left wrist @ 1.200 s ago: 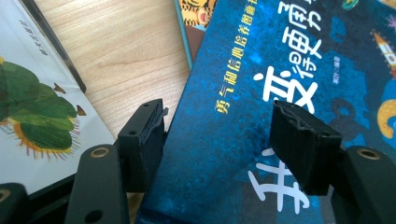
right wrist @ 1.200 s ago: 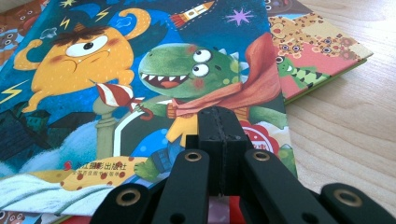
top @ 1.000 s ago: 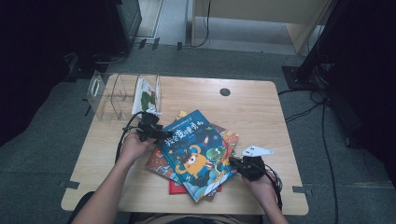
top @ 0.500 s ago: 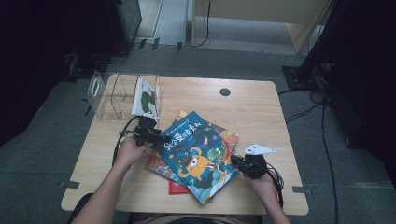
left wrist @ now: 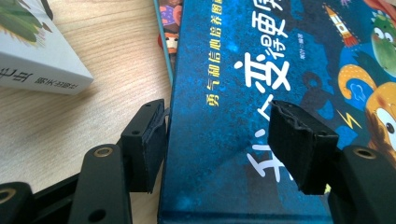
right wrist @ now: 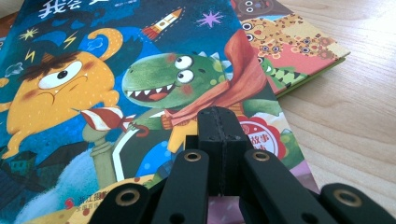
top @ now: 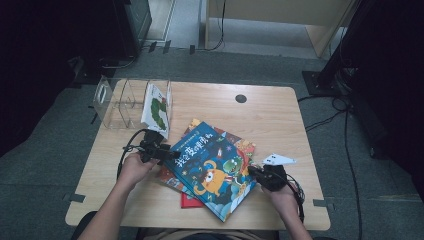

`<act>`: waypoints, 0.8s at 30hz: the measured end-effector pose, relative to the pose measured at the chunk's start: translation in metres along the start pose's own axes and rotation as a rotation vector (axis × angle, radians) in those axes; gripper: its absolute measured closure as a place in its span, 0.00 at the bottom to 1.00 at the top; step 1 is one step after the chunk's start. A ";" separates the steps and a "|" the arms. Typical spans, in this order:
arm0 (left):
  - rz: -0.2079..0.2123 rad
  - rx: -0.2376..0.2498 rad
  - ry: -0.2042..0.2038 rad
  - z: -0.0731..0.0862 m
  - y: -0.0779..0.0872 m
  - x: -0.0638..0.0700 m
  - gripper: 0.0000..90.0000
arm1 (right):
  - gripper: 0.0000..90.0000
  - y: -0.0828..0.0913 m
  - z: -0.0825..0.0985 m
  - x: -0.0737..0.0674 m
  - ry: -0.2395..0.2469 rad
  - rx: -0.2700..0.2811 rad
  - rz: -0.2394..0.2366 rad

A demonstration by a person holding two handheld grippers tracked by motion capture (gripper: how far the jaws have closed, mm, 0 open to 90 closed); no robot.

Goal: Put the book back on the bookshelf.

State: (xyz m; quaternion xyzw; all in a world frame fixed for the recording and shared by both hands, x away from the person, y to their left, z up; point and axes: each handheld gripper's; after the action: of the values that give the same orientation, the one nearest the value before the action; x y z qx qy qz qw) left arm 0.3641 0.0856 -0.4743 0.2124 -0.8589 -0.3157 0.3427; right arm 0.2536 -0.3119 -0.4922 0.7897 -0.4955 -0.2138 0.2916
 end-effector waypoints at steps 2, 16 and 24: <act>0.013 0.021 0.005 0.000 0.004 0.000 0.42 | 1.00 0.001 0.001 0.001 -0.003 0.001 0.005; 0.029 0.022 0.024 -0.001 0.008 -0.007 0.43 | 1.00 0.015 0.012 0.006 -0.047 -0.009 0.044; 0.048 -0.006 0.019 -0.001 0.003 -0.006 0.43 | 1.00 0.023 0.018 0.009 -0.067 -0.020 0.062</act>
State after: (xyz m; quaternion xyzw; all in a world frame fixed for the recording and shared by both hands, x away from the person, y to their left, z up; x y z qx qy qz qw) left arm 0.3686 0.0907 -0.4746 0.1937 -0.8595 -0.3078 0.3591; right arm 0.2308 -0.3323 -0.4905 0.7635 -0.5269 -0.2359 0.2894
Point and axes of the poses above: each handheld gripper's, and its own axes: y roughly backward along the jaws, z roughly out of its underside, x roughly to its right, and after that the axes turned 11 degrees about z, right-handed
